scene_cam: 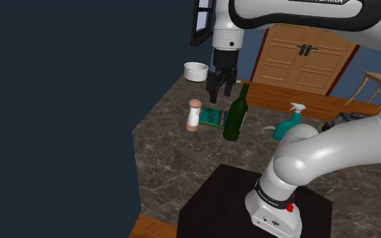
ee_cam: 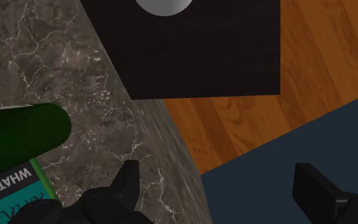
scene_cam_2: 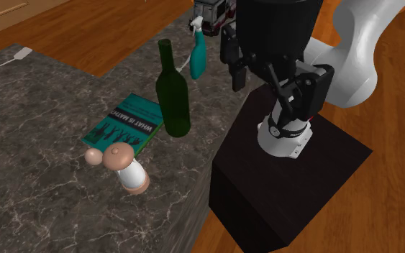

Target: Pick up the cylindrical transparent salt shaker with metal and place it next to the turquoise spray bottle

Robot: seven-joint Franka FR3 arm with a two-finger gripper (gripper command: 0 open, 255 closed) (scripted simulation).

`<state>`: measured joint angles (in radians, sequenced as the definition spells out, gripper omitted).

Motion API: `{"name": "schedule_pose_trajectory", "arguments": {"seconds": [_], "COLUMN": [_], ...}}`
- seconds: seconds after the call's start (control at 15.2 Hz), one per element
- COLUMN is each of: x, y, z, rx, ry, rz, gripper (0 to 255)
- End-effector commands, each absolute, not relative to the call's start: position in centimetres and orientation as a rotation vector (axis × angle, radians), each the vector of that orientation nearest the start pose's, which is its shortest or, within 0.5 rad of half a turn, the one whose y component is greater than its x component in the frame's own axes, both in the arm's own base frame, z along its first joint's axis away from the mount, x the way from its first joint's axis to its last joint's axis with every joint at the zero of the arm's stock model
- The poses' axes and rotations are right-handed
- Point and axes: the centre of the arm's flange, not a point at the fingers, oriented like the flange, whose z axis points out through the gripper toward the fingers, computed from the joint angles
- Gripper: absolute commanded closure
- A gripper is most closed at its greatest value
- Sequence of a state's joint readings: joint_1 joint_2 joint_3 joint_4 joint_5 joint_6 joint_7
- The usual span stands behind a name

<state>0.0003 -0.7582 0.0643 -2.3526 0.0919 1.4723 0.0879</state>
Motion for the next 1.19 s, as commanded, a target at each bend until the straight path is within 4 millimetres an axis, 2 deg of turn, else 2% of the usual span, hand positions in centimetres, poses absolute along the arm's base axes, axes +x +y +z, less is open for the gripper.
{"name": "schedule_pose_trajectory", "arguments": {"seconds": [0.0,1.12], "x": [30.2,42.8], "y": [3.6,-11.8], "z": [57.5,47.2], "rx": [-3.095,-3.009], "ry": [0.062,-0.083], "rz": [0.195,0.03], "gripper": [0,0]}}
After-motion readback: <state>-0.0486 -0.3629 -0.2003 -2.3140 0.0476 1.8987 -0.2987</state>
